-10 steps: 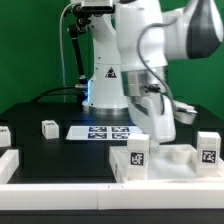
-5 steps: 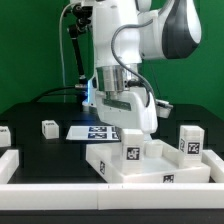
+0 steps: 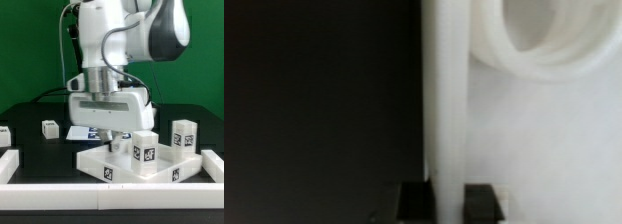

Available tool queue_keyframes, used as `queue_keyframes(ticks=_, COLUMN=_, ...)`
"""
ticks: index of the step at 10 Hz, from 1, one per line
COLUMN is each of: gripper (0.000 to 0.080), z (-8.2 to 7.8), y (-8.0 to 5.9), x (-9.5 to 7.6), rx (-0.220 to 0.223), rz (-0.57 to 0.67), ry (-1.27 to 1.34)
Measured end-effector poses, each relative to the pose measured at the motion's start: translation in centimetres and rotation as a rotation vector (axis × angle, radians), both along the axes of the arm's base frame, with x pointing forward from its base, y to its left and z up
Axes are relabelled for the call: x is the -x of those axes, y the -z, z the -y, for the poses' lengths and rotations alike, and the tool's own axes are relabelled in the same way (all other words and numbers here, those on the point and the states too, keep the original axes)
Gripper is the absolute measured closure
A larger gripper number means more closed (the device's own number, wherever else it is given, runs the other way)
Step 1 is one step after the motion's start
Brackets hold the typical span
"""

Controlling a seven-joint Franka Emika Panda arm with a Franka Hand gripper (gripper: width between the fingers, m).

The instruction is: Assemble square table

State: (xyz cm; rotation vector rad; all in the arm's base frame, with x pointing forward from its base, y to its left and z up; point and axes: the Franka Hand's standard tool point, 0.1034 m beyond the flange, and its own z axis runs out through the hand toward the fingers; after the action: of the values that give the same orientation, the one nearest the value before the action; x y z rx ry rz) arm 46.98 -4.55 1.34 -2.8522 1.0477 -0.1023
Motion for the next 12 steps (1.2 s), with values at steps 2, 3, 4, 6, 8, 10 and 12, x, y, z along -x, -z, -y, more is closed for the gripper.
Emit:
queue_keyframes(ticks=2, gripper=0.0741, z=2.8, y=0.0, x=-0.3, rx=0.021, rz=0.023, ry=-0.166)
queue_keyframes(ticks=3, gripper=0.0741, z=2.7, y=0.0, x=-0.3, rx=0.03, rz=0.023, ry=-0.227)
queue_keyframes(ticks=4, gripper=0.0741, z=2.7, y=0.0, x=-0.4, rx=0.035, rz=0.024, ry=-0.263)
queue_keyframes(ticks=6, gripper=0.0741, z=2.8, y=0.0, x=-0.6, rx=0.059, rz=0.026, ry=-0.428)
queue_keyframes(ticks=8, gripper=0.0741, z=1.9, y=-0.3, x=-3.0, rx=0.11, rz=0.042, ry=-0.715)
queue_keyframes(ticks=10, gripper=0.0741, z=2.7, y=-0.1, x=-2.6, rx=0.122, rz=0.04, ry=-0.821)
queue_keyframes(ticks=12, gripper=0.0741, z=2.7, y=-0.1, x=-2.8, rx=0.14, rz=0.043, ry=-0.959)
